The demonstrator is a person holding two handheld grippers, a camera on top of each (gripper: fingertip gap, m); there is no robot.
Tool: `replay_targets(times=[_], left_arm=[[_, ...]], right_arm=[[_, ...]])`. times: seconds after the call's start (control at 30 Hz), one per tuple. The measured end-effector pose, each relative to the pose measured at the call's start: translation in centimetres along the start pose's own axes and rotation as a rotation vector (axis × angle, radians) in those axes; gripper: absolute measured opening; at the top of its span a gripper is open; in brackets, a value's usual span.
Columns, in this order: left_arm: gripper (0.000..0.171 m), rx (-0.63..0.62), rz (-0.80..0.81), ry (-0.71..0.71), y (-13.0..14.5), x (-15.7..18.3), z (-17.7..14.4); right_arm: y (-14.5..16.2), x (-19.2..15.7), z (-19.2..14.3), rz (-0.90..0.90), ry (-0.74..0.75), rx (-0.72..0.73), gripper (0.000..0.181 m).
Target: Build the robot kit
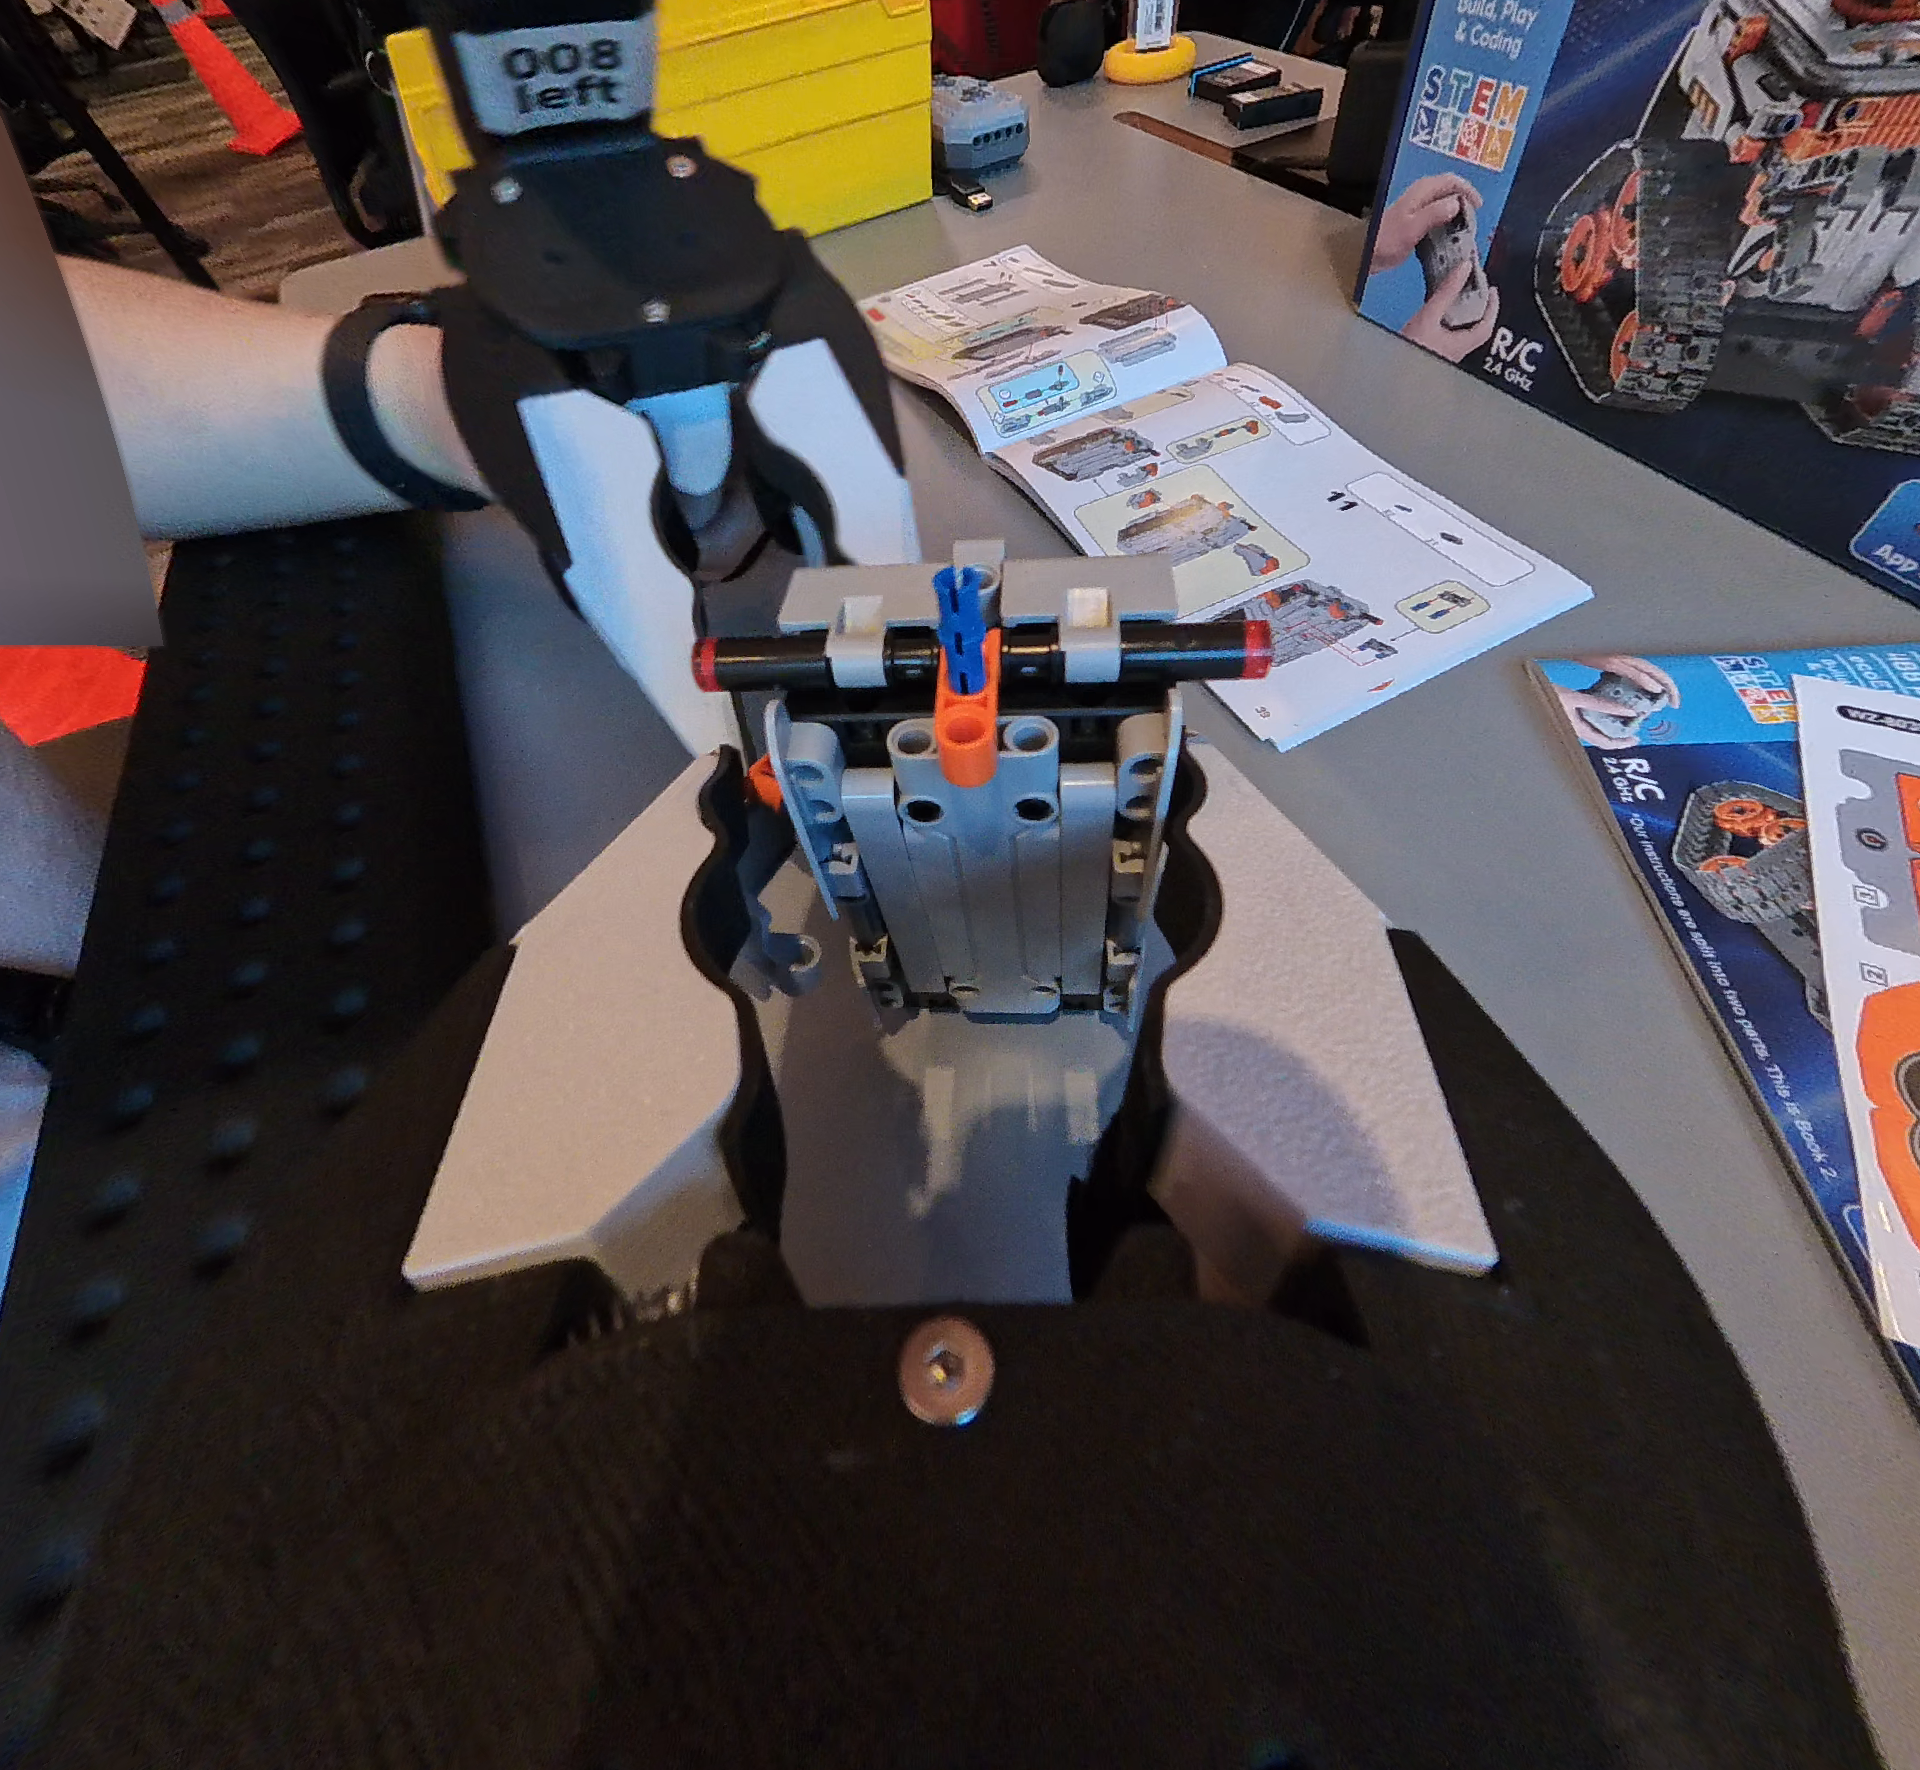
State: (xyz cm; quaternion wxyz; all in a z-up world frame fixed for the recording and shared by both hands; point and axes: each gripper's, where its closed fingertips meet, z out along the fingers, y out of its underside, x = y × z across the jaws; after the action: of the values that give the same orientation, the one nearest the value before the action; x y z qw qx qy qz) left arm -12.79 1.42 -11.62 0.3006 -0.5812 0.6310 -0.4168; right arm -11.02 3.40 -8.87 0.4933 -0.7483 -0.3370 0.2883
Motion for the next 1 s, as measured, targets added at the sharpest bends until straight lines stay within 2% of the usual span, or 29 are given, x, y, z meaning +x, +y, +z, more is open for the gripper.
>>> replay_targets(times=[0.07, 0.2, 0.37, 0.5, 0.63, 0.77, 1.0], left_arm=[[0.023, 0.006, -0.031, -0.05, -0.2, 0.9, 0.6], [0.033, 0.034, -0.13, -0.068, -0.9, 2.4, 1.9], [0.031, 0.032, -0.19, -0.087, -1.0, 2.4, 2.6], [0.027, 0.053, -0.189, -0.142, -1.1, 1.9, 2.1], [0.025, 0.061, -0.217, -0.131, -1.1, 1.8, 2.1], [0.013, 0.06, -0.143, -0.194, -1.2, 1.3, 1.8], [0.015, 0.066, -0.13, -0.189, -1.2, 1.1, 1.2]], right_arm=[[-0.1, 0.0, 0.1, 0.006, -0.003, 0.001, 0.08], [-0.1, 0.0, 0.1, 0.014, -0.009, 0.003, 0.08], [-0.1, 0.1, 0.1, 0.015, -0.001, 0.003, 0.08], [0.0, 0.1, 0.0, 0.006, 0.003, 0.002, 0.08], [0.0, 0.2, 0.0, 0.001, 0.002, 0.003, 0.08], [0.2, 0.2, 0.0, -0.007, 0.004, -0.005, 0.077], [0.2, 0.3, 0.1, -0.011, 0.011, -0.01, 0.077]])
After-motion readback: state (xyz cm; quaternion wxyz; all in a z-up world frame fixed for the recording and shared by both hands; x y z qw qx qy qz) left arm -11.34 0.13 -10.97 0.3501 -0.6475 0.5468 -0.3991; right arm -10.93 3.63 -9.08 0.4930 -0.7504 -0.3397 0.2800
